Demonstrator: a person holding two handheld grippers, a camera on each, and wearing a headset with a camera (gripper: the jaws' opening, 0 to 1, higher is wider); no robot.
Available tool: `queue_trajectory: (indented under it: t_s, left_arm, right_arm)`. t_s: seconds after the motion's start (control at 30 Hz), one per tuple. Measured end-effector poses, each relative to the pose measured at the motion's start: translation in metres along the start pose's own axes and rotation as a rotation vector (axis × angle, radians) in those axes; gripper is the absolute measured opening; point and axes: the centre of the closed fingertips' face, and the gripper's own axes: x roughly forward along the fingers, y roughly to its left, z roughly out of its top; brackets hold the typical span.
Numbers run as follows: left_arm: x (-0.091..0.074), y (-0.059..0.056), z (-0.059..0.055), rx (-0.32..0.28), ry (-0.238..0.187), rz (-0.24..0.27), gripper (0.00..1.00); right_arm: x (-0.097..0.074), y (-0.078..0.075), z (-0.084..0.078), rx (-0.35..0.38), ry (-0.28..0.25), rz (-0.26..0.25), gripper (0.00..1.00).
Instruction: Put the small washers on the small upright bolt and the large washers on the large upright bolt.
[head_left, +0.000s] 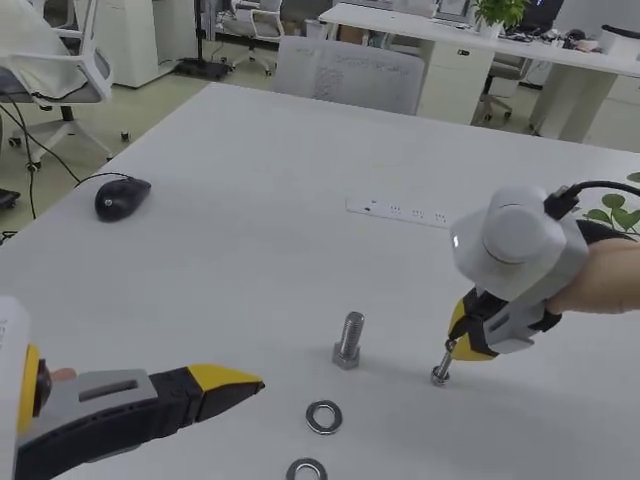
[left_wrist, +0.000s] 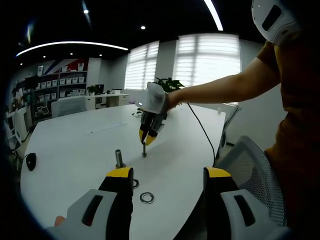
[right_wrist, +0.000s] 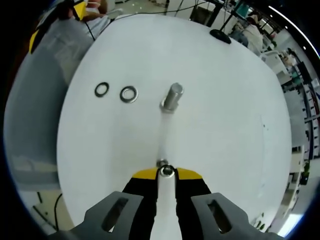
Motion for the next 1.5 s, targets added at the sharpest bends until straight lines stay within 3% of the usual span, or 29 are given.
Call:
queue_trajectory:
  t_s: [0.87,1.3,1.5]
  left_arm:
    - [0.002,0.006,-0.008,-0.018,0.029,0.005,0.56]
    - [0.000,0.005,-0.005,-0.006,0.024,0.004,0.56]
    - [-0.002,0.002,-0.007,0.005,0.033,0.005,0.56]
  right_arm:
    - [0.036,-0.001,-0.018,-0.002,0.003,0.025,0.16]
    - [0.023,0.004,-0.021,0.027,-0.005,0.009,0.16]
    - [0.009,0.022,-0.024,0.009,0.009,0.012,0.16]
